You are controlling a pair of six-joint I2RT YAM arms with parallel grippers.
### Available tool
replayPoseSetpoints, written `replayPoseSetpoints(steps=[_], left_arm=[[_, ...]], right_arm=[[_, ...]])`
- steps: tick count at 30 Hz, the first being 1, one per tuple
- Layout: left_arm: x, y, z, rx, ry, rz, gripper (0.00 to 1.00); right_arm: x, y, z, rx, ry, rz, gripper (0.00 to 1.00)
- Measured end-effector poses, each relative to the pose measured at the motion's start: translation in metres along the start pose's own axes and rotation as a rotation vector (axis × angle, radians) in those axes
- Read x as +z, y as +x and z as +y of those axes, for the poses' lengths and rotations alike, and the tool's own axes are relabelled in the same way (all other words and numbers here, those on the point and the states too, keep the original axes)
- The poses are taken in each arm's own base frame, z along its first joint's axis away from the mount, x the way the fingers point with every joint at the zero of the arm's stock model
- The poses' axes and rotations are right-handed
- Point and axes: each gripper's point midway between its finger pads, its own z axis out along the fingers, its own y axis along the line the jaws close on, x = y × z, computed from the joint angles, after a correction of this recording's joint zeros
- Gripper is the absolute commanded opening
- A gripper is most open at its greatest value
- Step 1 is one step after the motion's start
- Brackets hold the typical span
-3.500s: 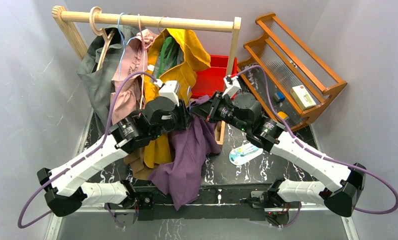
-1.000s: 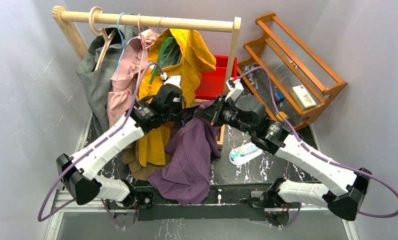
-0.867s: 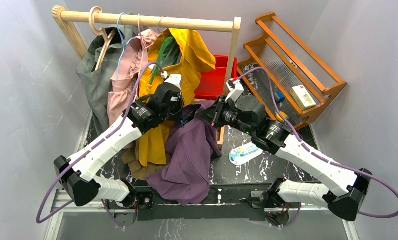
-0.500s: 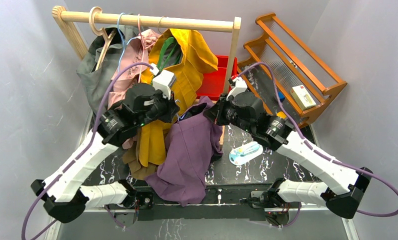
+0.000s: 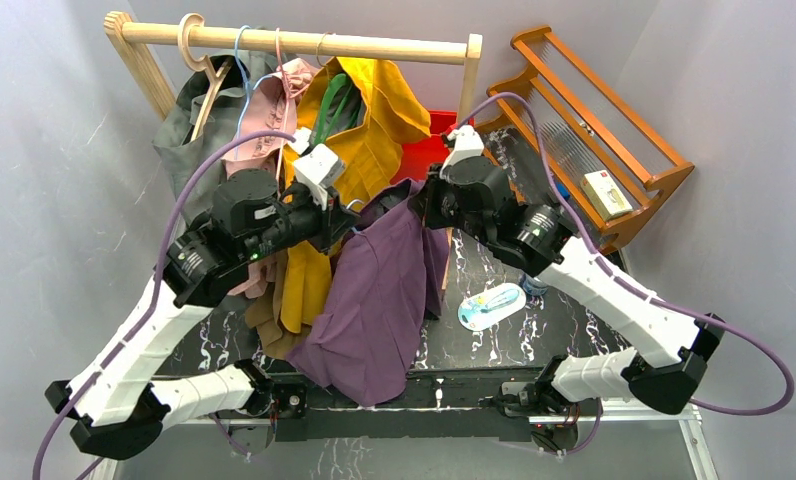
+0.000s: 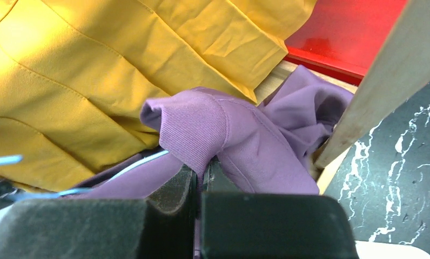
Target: Remove the skirt from the hanger
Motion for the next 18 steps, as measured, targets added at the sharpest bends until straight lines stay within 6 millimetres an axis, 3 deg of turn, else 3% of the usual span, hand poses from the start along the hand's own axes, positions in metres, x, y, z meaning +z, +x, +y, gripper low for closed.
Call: replayPoseSetpoints(steps=[5, 13, 18], left_arm=[[-0.019, -0.010, -0.010, 0.043, 0.054, -0.056, 0.00], [-0.033, -0.016, -0.015, 0.087, 0.077, -0.108, 0.00], [-0.044, -0.015, -0.012, 0.099, 0.060, -0.130, 0.00]], right_arm=[[0.011, -0.010, -0.006, -0.020, 0.035, 0.008, 0.00], [0.015, -0.017, -0.036, 0.016, 0.059, 0.035, 0.00], [0.009, -0.006, -0.050, 0.033, 0.067, 0.054, 0.00]])
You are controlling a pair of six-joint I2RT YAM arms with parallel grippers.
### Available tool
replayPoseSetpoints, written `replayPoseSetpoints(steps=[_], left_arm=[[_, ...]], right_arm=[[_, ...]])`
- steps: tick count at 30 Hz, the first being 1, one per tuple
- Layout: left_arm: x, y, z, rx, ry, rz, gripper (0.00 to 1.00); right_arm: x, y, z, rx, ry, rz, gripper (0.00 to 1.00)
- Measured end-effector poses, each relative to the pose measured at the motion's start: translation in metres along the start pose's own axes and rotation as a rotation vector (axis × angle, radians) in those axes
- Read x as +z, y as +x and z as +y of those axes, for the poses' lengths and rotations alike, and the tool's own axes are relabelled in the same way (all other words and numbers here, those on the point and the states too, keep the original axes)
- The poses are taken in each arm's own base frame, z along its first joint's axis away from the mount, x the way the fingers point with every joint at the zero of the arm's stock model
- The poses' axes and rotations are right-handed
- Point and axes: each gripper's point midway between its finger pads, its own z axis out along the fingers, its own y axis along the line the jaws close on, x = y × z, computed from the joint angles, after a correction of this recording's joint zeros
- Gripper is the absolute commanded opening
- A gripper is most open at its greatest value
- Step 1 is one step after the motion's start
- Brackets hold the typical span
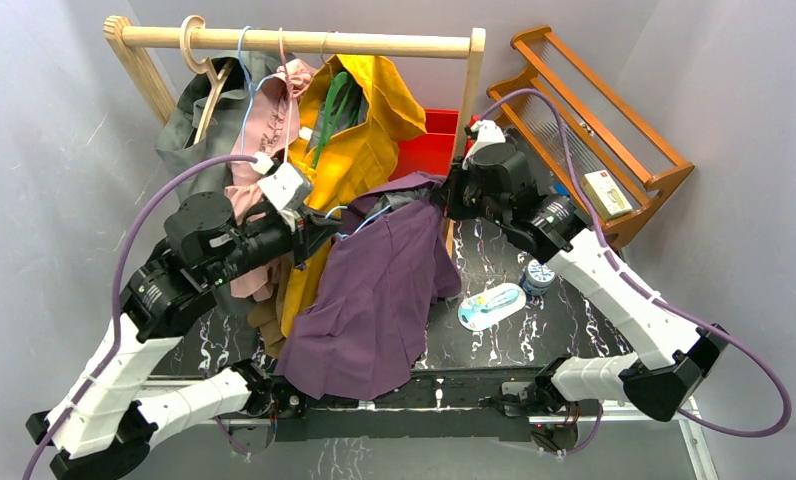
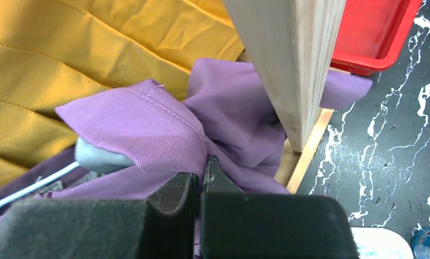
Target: Remove the skirt from the hanger
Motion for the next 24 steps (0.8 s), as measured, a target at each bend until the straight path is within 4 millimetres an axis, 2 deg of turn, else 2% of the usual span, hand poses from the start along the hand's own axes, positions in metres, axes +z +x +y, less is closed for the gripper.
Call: replayPoseSetpoints(steps=[4, 13, 18, 24], left_arm=[[-0.014, -0.007, 0.000, 0.008, -0.014, -0.036, 0.00], [-0.033, -0.012, 0.012, 0.009, -0.101, -0.087, 0.00], [-0.032, -0.018, 0.014, 0.010, -0.110, -0.109, 0.00], [-0.025, -0.023, 0.013, 0.010, -0.100, -0.124, 0.00]], right_arm=[[-0.003, 0.010, 0.004, 0.009, -0.054, 0.023, 0.00], [-0.010, 0.019, 0.047, 0.001, -0.323, 0.069, 0.00], [-0.018, 0.023, 0.074, 0.007, -0.497, 0.092, 0.01], [-0.017, 0.021, 0.095, 0.037, -0.611, 0.106, 0.04]])
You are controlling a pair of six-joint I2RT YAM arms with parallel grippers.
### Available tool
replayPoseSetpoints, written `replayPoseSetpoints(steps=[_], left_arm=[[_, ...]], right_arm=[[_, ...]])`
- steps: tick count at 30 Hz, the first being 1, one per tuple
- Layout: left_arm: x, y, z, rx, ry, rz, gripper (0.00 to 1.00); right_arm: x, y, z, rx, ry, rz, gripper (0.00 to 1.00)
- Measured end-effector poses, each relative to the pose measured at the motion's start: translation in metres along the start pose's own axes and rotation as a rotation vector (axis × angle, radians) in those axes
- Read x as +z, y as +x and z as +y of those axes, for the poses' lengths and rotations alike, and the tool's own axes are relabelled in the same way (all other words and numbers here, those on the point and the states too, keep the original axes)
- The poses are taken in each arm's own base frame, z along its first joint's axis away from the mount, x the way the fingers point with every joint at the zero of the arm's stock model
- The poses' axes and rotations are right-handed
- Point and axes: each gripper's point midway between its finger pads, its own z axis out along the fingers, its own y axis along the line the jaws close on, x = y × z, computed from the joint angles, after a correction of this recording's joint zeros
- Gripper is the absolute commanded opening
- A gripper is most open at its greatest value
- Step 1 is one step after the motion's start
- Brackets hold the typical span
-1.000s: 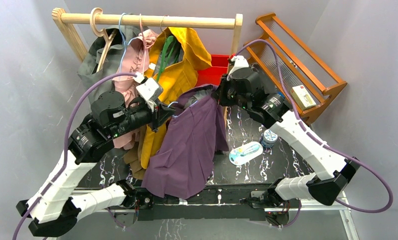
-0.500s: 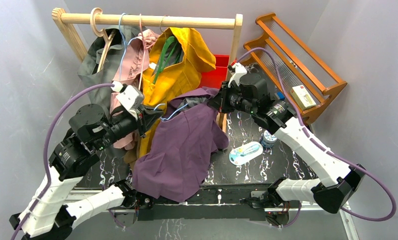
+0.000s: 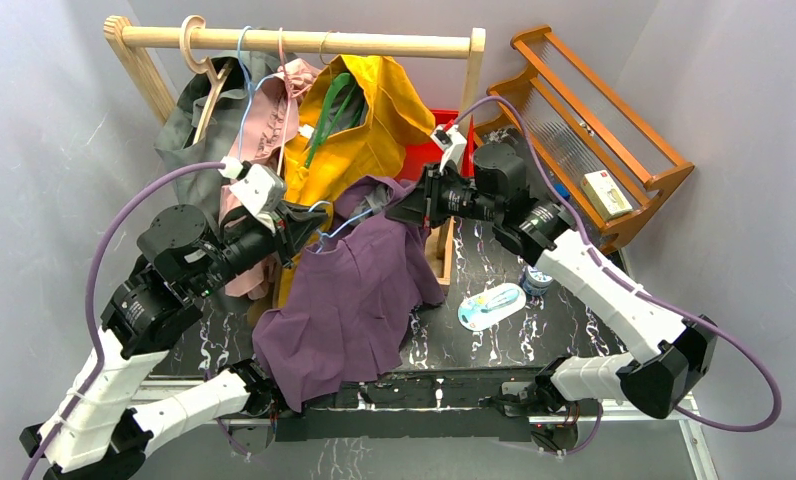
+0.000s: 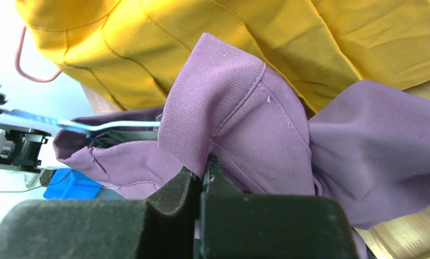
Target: Remove the skirt from the hanger
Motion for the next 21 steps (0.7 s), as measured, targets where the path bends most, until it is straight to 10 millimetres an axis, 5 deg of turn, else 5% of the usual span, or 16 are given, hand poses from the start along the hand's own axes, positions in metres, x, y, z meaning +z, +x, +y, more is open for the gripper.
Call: replayPoseSetpoints(steps=[15, 21], left_arm=[[-0.003, -0.004, -0.002, 0.032, 0.020, 0.005, 0.00], [-0.004, -0.001, -0.001, 0.001, 0.007, 0.016, 0.00]], right_arm=[[0.005, -0.007, -0.054, 0.037, 0.354, -0.026, 0.06], [0.003, -0.012, -0.042, -0.115, 0.238, 0.008, 0.29]])
